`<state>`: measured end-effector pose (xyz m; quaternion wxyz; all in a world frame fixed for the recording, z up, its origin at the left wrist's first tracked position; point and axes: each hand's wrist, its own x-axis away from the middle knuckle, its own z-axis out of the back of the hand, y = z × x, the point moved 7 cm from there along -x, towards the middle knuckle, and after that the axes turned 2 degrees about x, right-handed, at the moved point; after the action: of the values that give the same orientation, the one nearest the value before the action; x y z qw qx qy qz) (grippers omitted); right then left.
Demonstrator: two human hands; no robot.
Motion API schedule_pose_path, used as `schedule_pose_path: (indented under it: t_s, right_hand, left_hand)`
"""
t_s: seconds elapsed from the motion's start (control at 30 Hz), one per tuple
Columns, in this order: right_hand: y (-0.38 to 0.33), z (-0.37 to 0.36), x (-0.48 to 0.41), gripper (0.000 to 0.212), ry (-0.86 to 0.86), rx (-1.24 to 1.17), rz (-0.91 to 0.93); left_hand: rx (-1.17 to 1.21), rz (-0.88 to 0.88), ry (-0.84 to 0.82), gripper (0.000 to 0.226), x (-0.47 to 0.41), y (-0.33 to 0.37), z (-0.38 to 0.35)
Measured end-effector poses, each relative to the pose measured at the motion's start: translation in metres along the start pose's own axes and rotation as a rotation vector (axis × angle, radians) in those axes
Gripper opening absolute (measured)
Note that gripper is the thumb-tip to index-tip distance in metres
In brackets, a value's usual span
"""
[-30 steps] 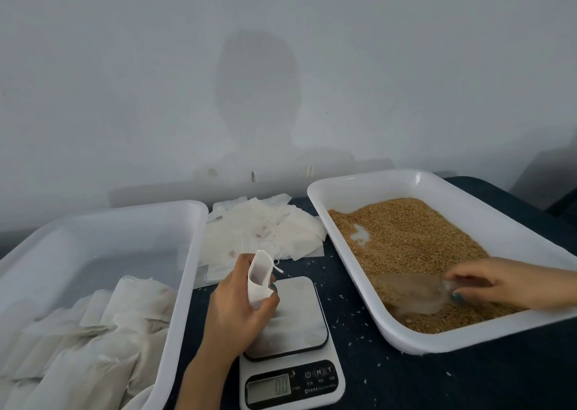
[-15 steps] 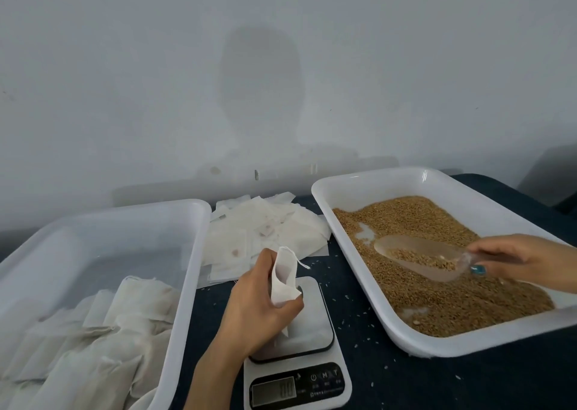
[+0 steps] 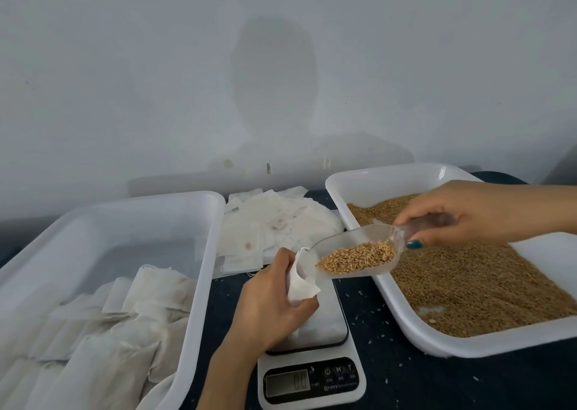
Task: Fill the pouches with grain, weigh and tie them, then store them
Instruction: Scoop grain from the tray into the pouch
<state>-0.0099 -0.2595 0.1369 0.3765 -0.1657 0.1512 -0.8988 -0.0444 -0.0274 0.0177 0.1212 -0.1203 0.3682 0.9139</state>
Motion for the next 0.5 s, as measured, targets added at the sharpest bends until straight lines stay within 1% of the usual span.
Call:
schedule_pose_path:
  t_s: [0.07, 0.23, 0.4, 0.5]
  right_hand:
    - [-0.007, 0.004, -0.006, 0.044, -0.023, 0.065, 0.003]
    - [-0.021, 0.02, -0.017, 0.058, -0.047, 0.281, -0.007]
    - [-0.046, 0.033, -0.026, 0.054, -0.056, 0.581, -0.013]
    - [-0.061, 0.037, -0.031, 0.051, -0.051, 0.709, 0.004]
  left_hand:
    - [-0.006, -0.002, 0.003, 0.046, 0.0, 0.0, 0.001]
    - [-0.041, -0.023, 0.006, 0.045, 0.0, 0.001, 0.0]
    - [-0.024, -0.042, -0.017, 0.049, 0.0, 0.006, -0.005]
    - [0.001, -0.06, -0.018, 0.051, -0.001, 0.009, -0.006]
